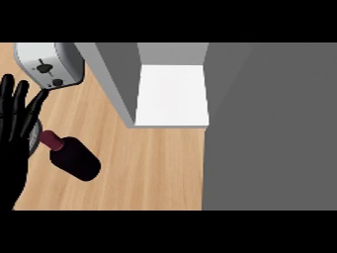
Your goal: Pick up the wine, place it into the cabinet and close the cabinet
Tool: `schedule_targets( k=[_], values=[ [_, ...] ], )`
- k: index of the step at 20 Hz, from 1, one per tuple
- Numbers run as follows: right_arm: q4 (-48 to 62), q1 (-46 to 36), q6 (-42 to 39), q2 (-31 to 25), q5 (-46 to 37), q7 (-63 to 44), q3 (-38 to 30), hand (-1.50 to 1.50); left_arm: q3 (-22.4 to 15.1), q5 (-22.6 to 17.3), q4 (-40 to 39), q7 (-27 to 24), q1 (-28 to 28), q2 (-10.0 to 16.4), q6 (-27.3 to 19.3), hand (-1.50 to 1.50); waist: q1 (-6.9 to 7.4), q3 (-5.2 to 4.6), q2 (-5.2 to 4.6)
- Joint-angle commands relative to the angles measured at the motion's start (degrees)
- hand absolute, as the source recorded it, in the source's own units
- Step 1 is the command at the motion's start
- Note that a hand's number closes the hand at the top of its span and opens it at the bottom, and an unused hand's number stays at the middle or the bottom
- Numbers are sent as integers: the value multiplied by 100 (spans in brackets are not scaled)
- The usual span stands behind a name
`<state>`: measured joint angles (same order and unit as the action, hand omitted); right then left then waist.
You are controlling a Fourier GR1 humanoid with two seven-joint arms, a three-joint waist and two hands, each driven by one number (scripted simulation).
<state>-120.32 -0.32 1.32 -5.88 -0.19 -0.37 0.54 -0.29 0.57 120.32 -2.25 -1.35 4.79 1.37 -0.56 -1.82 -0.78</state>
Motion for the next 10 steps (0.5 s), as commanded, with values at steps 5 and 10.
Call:
schedule_targets(
  k=[5,10],
  values=[
    [-433,623,-261,11,34,198,259,-150,-46,1952,-676,1055,-732,-448,-1619,-150,-106,201,84],
    [-637,795,-1374,-160,1460,-359,989,-150,-364,1280,-585,1987,-975,-474,-3367,-150,-97,205,101]
  ],
)
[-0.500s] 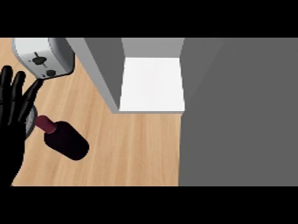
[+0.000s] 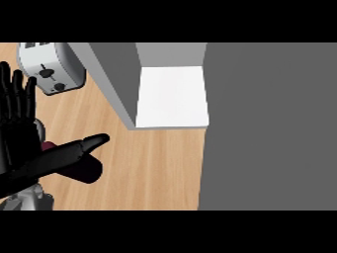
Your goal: Pick up the wine, place it into the cabinet and close the cabinet
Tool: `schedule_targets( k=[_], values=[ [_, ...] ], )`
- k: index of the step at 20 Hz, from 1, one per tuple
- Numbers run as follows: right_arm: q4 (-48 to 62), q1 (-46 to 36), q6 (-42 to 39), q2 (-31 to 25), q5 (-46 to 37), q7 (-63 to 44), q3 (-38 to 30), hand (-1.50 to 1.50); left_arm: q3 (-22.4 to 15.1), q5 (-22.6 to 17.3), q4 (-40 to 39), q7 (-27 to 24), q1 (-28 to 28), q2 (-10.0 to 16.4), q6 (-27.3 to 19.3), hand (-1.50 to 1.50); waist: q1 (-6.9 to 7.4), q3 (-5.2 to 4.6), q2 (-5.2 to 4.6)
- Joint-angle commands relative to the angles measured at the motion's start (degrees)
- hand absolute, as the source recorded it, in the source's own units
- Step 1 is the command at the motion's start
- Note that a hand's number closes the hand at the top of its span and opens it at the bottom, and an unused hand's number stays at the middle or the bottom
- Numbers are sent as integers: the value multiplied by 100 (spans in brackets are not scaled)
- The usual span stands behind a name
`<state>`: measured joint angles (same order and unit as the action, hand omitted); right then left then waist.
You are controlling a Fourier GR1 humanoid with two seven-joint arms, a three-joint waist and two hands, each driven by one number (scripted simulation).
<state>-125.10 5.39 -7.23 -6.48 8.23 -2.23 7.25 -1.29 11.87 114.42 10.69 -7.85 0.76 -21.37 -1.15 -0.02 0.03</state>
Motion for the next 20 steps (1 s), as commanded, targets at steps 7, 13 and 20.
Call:
schedule_targets(
  k=[7,13,20],
  values=[
    [-1160,552,-545,-420,1325,-958,5,-150,-1632,2217,385,2911,-1268,-75,-2363,-150,58,20,43],
    [-1339,457,-378,-446,1537,-1340,-144,-150,-2008,3750,293,5041,-2515,-76,-2326,-150,99,17,40],
    [-1573,216,-130,-287,1268,-1605,73,-150,-2689,5131,606,6663,-3012,-76,-2196,-150,109,9,49]
  ],
)
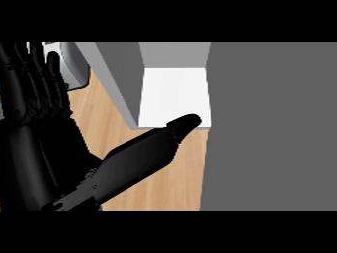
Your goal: Pick up the wine, place it into the cabinet and close the cabinet
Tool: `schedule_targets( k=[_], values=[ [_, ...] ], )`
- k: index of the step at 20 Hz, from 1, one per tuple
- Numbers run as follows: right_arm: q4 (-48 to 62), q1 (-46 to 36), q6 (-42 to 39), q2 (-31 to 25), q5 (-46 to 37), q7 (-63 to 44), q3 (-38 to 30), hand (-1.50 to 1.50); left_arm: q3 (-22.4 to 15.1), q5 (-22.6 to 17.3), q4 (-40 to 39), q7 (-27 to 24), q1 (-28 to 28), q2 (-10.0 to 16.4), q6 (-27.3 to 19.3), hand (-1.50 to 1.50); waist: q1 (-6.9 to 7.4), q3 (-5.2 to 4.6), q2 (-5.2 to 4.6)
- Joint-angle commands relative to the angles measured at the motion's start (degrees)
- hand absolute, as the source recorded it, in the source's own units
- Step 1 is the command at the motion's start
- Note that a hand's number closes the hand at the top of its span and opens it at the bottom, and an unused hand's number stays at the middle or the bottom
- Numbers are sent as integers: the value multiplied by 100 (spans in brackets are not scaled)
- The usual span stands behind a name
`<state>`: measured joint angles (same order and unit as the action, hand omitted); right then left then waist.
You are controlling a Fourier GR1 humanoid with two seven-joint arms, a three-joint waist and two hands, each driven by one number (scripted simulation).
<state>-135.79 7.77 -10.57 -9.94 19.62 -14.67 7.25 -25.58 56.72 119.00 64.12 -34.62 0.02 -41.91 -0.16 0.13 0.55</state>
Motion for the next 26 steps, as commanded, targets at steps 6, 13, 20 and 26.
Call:
schedule_targets(
  k=[6,13,20,26],
  values=[
    [-504,238,79,132,-97,-204,323,-150,302,825,62,1887,-1253,-2,669,-150,-33,-4,5],
    [-732,-674,614,58,-37,-1049,254,-150,385,1036,223,1965,-1449,-2,1161,-150,21,-16,-7],
    [-354,-827,630,107,-287,-767,260,-150,265,990,292,2131,-1418,-2,1474,-150,18,-11,-3],
    [-412,-813,817,16,-279,-1012,164,-150,379,998,263,2130,-1578,-2,1542,-150,-9,-10,-11]
  ],
)
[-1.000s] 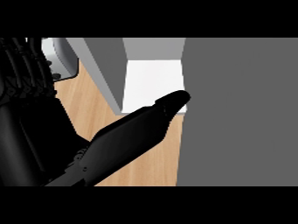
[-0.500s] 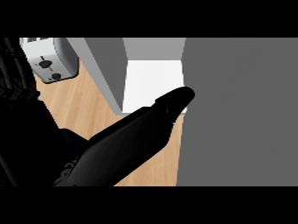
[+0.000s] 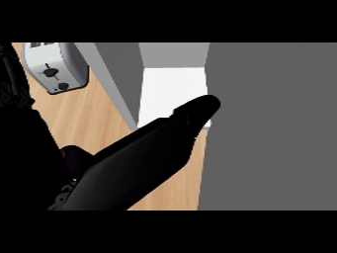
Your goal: Pick up the wine, place it into the cabinet and close the cabinet
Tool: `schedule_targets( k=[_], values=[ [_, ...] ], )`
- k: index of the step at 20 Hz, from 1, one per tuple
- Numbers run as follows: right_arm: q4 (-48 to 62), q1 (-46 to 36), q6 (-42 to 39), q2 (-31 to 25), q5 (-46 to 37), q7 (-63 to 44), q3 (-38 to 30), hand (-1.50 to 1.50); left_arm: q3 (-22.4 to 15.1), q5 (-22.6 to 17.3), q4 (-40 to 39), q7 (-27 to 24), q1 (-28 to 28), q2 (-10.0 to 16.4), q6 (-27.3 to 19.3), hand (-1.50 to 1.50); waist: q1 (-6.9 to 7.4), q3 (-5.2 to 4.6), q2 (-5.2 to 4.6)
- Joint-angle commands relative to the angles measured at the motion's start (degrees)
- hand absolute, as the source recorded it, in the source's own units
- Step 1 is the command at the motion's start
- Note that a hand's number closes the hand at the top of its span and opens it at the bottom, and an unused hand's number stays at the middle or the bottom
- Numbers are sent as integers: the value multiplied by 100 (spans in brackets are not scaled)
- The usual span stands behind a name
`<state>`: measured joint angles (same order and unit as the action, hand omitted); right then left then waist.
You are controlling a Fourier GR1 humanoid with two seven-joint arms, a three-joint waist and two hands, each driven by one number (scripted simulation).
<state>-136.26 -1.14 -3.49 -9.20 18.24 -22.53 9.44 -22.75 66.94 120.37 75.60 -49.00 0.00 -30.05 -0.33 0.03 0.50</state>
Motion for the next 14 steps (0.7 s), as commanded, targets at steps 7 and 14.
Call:
schedule_targets(
  k=[7,14],
  values=[
    [-532,210,302,-34,-240,-276,38,-150,46,-145,292,821,450,0,334,-150,-2,-1,-8],
    [-602,316,109,-272,0,-263,-390,-150,412,-616,465,287,1079,0,433,-150,-10,-1,-22]
  ],
)
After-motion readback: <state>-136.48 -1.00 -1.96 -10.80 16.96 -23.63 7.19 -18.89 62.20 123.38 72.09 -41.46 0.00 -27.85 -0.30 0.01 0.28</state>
